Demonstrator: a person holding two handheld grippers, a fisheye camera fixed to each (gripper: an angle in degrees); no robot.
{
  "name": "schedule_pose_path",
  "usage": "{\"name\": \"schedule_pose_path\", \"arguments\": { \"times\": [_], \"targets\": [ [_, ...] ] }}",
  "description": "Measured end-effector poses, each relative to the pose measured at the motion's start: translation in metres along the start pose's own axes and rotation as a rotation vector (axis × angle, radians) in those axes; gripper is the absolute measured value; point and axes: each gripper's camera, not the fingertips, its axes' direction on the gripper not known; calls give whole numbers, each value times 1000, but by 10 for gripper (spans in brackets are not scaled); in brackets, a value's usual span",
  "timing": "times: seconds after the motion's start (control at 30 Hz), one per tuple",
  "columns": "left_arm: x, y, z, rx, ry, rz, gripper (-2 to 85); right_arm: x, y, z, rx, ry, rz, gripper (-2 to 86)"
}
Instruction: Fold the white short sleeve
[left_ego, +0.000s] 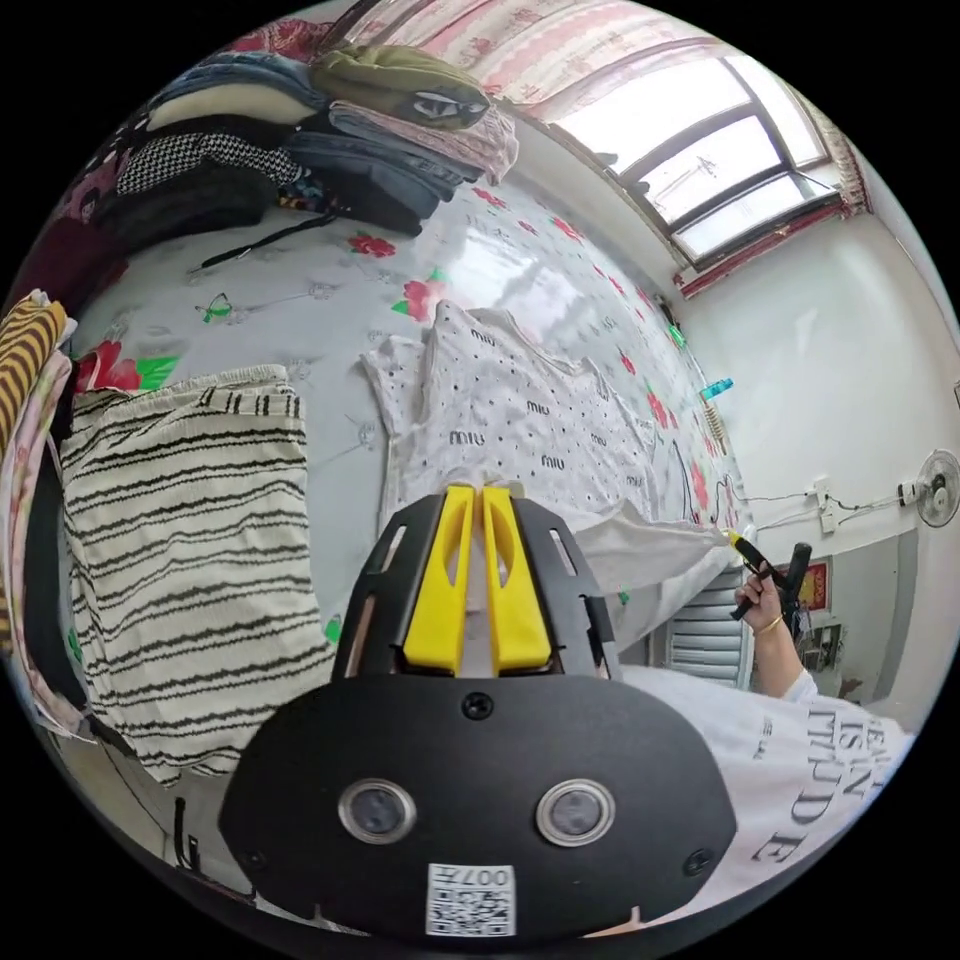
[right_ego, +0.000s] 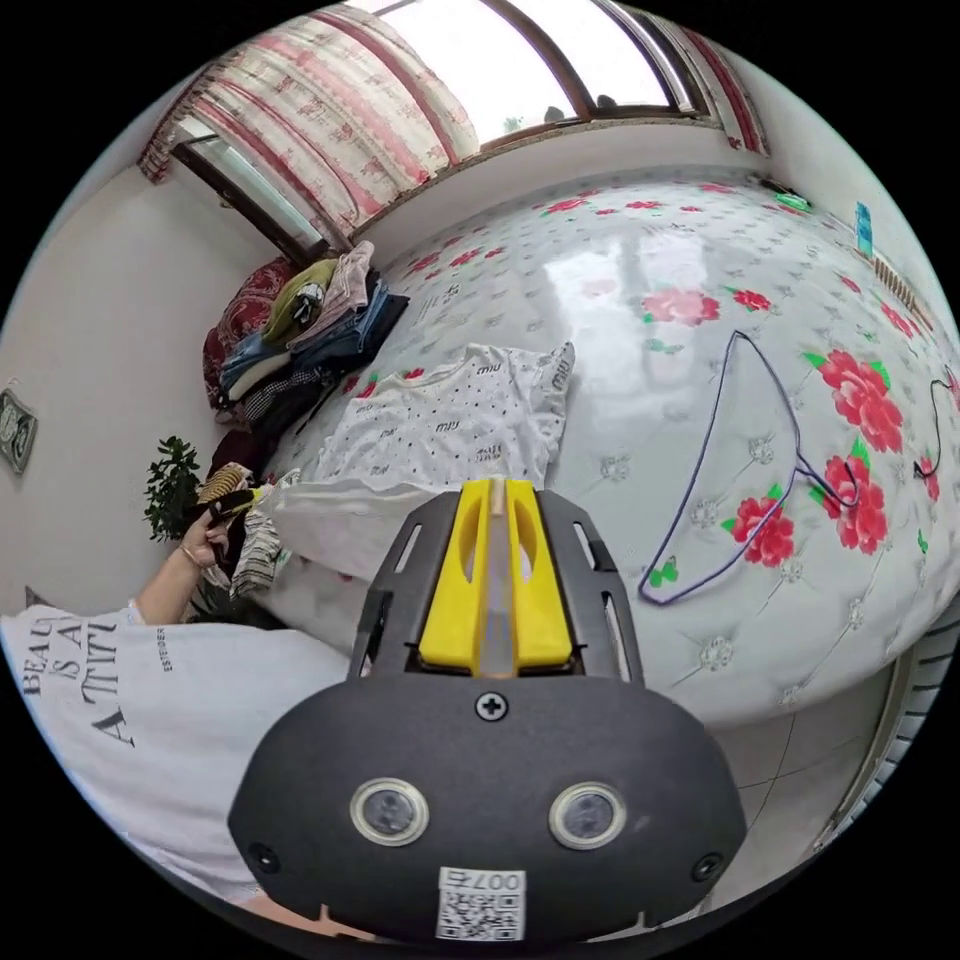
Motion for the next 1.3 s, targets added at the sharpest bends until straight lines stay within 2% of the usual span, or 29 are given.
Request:
{"name": "schedule_pose_path", "arguments": {
  "times": [0.1, 0.2, 0.4, 0.57, 0.7, 0.83, 0.93, 1.1, 1.2, 1.3],
  "targets": [
    [-7, -15, 2, 41, -9, -95, 81, 6, -24, 23, 8, 14, 16, 75],
    [-5, 1, -8, 90, -69, -42, 83, 11, -6, 34, -22, 62, 7, 85],
    [-2, 55, 36, -124, -201, 58, 87, 40, 70, 85, -179, 83, 52, 89],
    [5, 57, 79, -214, -229, 45, 97, 46, 83, 125, -255, 52, 89, 77],
    [14, 44, 108, -275, -348, 60, 52, 31, 73, 156, -349, 58, 60, 43],
    [18, 15, 109, -321, -275, 58, 1, 18, 49, 166, -409, 53, 33, 17],
    [30, -29, 72, -203, -155, 59, -5, -4, -3, 138, -352, 14, -70, 6],
    [90, -105, -23, 32, -123, 189, -7, -55, -137, 0, -46, -24, -157, 1],
    [130, -123, -89, 179, -79, 289, -7, -98, -172, -85, 118, -16, -257, 0],
    [159, -106, -133, 276, -91, 412, -8, -140, -160, -146, 205, 39, -401, 0]
  ]
}}
